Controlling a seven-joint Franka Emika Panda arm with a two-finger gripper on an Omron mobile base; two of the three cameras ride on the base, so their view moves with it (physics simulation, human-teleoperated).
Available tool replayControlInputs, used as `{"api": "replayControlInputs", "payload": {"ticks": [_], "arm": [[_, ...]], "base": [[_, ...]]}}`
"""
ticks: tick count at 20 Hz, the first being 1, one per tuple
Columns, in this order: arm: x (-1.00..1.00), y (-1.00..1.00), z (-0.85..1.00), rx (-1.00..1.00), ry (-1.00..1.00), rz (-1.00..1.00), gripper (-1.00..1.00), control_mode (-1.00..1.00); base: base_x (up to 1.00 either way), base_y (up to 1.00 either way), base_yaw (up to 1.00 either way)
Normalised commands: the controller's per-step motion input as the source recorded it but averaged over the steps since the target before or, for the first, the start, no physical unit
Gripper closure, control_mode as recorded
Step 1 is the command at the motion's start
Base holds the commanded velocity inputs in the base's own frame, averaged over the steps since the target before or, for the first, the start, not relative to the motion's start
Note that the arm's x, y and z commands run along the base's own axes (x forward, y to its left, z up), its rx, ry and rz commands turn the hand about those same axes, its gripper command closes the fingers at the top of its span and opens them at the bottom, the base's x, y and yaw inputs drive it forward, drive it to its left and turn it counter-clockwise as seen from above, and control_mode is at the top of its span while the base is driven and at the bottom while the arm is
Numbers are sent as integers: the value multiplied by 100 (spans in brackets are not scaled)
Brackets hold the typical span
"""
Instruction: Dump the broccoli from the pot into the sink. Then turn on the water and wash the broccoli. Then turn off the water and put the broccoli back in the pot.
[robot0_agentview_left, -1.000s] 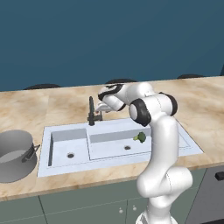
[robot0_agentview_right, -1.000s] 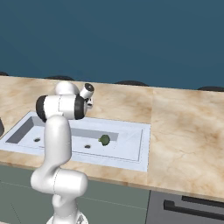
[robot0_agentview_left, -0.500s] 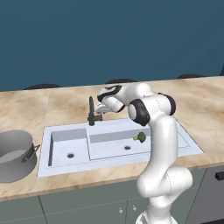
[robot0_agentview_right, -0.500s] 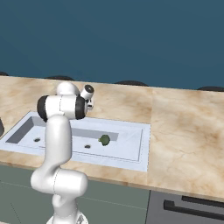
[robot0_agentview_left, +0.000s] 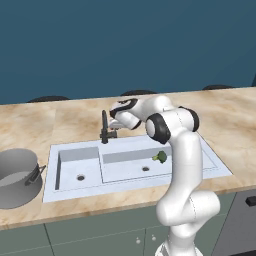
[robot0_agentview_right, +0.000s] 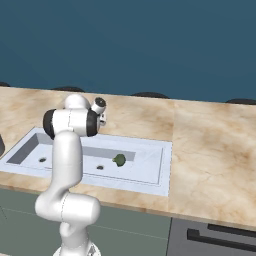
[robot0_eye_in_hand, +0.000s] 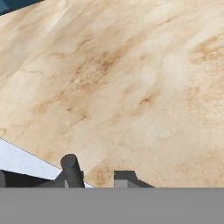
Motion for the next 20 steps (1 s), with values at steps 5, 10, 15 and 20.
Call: {"api": "replayControlInputs", "payload": {"ticks": [5,10,15,20], "arm": [[1,-46,-6,0,1,-11,100,-100],[0,-68,-3,0,5,-13,100,-100],[0,-85,-3,0,7,-13,100,-100],[0,-88,-4,1,9,-14,100,-100]], "base": [[0,0,0],[0,0,0],[0,0,0],[0,0,0]]}}
